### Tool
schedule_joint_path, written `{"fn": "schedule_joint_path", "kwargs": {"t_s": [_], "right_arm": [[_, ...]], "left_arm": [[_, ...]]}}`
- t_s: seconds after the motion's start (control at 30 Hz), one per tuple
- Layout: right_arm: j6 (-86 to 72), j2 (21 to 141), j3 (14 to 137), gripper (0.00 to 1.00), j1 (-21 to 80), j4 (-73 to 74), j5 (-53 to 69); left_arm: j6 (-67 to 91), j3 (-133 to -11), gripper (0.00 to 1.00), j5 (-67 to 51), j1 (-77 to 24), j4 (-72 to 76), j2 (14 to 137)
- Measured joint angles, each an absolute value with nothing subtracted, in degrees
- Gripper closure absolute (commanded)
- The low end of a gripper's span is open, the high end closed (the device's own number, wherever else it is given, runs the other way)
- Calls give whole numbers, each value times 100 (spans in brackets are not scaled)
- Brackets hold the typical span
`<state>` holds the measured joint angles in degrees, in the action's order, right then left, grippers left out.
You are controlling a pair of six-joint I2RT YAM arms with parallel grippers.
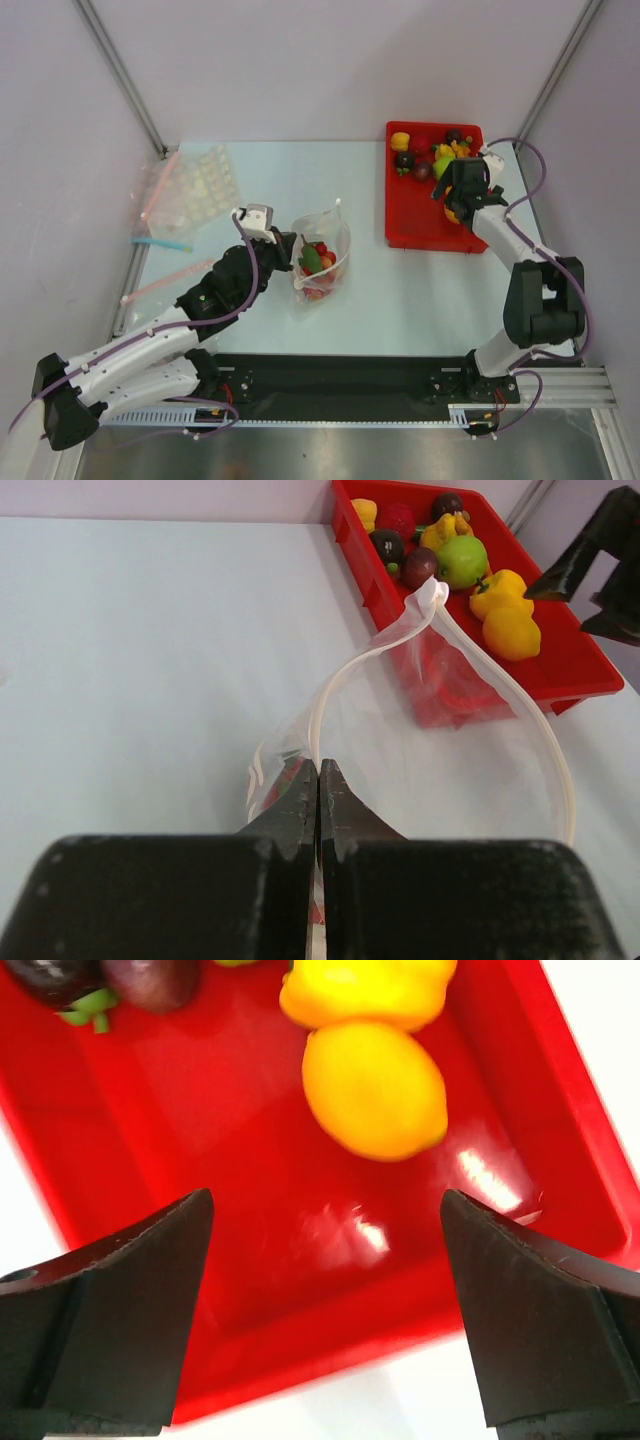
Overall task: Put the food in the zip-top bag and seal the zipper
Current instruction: Pick up the fake fruit from the bin.
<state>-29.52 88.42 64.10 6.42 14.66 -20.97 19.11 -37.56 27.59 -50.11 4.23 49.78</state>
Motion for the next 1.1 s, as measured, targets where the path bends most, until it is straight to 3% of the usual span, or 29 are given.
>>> {"fn": "schedule_joint_path", "kwargs": {"t_s": [0.53,0.67,0.7,0.8,1.1], "right_arm": [[-2093,11268,7953,0,84,1865,-1938],[-2121,11454,7996,12,62,1981,-1824],[-2137,11454,7990,22,62,1979,-1804],[-2193,11351,7861,36,62,1876,-1772],[-2265,9808,6978,38,419,1732,-1953]], "left_arm": [[1909,-3756,100,2617,-5011,464,5037],[1907,-3756,100,2613,-5011,464,5039],[1907,-3756,100,2613,-5011,464,5041],[1907,-3756,100,2611,-5011,467,5070],[1907,-3760,100,2482,-5011,478,5179]]}}
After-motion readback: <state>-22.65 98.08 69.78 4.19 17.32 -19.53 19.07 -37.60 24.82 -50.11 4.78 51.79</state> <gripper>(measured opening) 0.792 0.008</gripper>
